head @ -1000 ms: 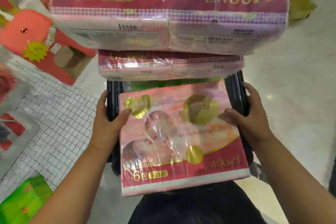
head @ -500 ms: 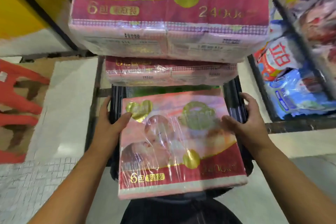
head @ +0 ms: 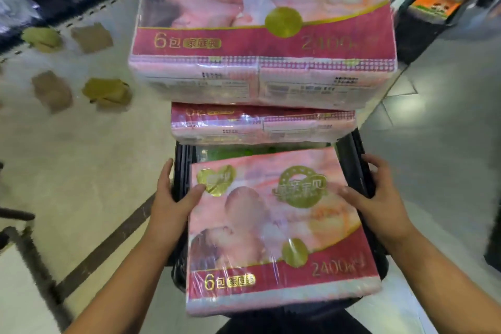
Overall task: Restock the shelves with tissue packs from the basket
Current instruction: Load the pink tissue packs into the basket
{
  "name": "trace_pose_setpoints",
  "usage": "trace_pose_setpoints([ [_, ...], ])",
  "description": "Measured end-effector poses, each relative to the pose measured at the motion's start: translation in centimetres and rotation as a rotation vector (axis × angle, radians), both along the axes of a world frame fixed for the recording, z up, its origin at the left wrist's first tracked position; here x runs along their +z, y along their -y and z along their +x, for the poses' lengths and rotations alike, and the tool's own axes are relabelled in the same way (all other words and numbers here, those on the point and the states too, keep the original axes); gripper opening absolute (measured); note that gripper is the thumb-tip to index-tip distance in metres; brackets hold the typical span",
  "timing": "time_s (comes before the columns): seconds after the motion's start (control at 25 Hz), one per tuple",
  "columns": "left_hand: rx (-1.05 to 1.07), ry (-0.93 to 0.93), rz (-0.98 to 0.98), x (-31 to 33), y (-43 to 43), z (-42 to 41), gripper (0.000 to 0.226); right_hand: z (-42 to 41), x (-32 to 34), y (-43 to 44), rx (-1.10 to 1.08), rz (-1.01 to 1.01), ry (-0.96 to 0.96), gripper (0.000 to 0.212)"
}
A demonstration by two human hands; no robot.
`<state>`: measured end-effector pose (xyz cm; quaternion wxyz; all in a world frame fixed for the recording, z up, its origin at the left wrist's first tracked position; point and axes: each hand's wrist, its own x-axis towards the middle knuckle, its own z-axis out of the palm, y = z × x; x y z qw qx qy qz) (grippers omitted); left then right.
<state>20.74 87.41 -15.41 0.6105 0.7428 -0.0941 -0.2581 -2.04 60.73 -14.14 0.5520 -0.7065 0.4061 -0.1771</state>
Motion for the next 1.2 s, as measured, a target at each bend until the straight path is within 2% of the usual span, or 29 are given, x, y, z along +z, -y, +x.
trace_pose_setpoints([
  [0.12,-0.178,0.029,-0.002,1.0,6.3,0.5,0.091,-4.3,-0.3,1.9,-0.168,-0.014,0.008,0.106],
  [0.24,-0.312,0.011,-0.017,1.5,13.4,-0.6,0.076,-8.2,-0.5,4.8,-0.315,-0.006,0.022,0.103],
  [0.44,-0.484,0.039,-0.042,1.5,26.8,-4.4,0.076,-14.3,-0.2,12.5,-0.496,-0.02,0.029,0.096],
  [0.56,-0.547,0.035,-0.037,1.2,35.2,-7.1,0.081,-17.8,0.2,19.1,-0.554,-0.03,0.007,0.105],
  [0.68,-0.589,0.021,-0.046,0.6,43.9,-9.2,0.091,-21.0,0.1,26.2,-0.619,-0.021,0.026,0.094],
  [0.84,-0.669,0.046,-0.043,0.3,57.0,-11.4,0.081,-23.8,-0.2,36.1,-0.713,-0.021,-0.007,0.093],
  [1.0,-0.756,0.035,-0.006,-1.1,70.7,-11.3,0.097,-25.0,-1.4,47.2,-0.774,0.006,-0.015,0.097],
  [1.2,-0.853,0.042,0.025,-2.1,90.1,-10.2,0.092,-23.3,-1.1,62.2,-0.928,-0.03,0.01,0.076],
])
